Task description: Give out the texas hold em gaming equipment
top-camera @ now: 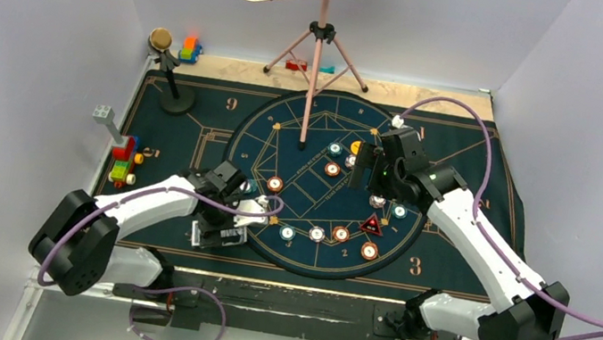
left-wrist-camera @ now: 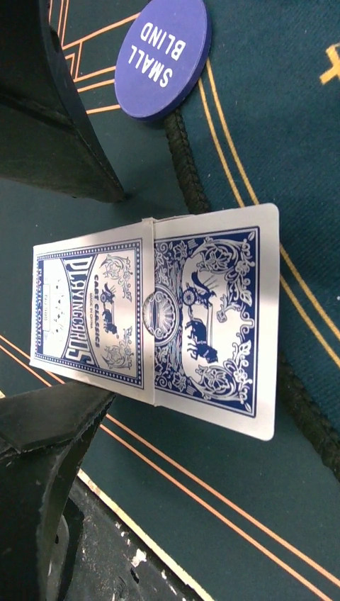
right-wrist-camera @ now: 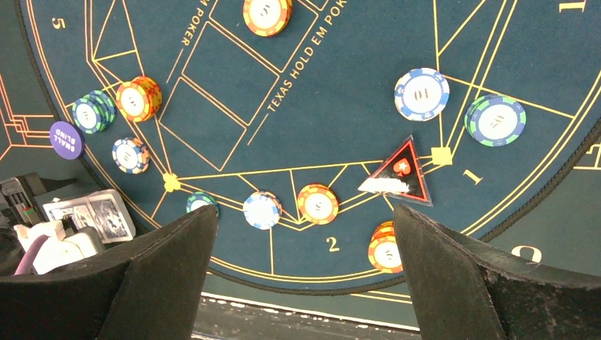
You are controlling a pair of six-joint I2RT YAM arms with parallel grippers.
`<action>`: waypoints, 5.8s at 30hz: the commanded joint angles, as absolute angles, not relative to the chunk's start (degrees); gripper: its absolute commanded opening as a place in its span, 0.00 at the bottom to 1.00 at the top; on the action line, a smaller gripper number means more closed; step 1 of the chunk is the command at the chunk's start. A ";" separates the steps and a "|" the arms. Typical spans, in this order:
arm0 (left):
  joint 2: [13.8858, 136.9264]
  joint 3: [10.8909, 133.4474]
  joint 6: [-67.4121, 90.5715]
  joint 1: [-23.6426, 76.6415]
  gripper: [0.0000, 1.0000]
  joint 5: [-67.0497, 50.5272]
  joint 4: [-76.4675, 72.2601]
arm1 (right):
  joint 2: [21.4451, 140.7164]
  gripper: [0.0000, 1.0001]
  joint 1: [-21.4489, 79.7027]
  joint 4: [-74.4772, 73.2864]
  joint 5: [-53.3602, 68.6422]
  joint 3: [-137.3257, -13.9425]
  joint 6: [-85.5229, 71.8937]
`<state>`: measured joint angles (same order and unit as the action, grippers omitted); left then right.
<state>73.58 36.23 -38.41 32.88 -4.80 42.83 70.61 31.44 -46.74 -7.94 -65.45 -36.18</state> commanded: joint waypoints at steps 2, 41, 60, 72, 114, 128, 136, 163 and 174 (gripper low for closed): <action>71.81 34.25 -39.23 33.16 0.82 -3.94 39.60 | 69.79 0.98 31.53 -45.39 -6.24 -67.07 -35.37; 71.48 79.53 -28.05 33.05 0.00 -19.42 72.93 | 83.39 0.97 44.94 9.62 37.84 -59.33 -51.45; 71.60 79.01 -27.62 33.09 0.00 -18.15 71.53 | 91.56 0.59 48.44 19.56 39.73 -60.20 -59.22; 69.43 76.42 -27.99 33.05 0.61 -15.85 69.39 | 92.21 0.13 48.24 27.93 43.54 -56.72 -65.65; 60.05 65.40 -28.58 32.64 0.00 -18.53 68.03 | 89.65 0.71 47.07 7.69 40.96 -62.68 -53.30; 58.98 63.90 -28.50 32.62 0.00 -19.88 68.82 | 88.63 0.57 45.64 3.36 40.20 -62.87 -50.44; 58.40 62.50 -28.22 32.61 0.00 -20.39 67.96 | 86.89 0.43 44.74 0.26 39.57 -63.80 -48.61; 56.17 59.20 -28.63 32.62 0.00 -18.90 67.85 | 81.20 0.19 39.30 -13.22 35.42 -69.79 -41.96; 55.00 60.90 -29.60 32.61 0.00 -18.30 71.55 | 86.50 0.11 34.45 -11.76 36.30 -72.49 -40.54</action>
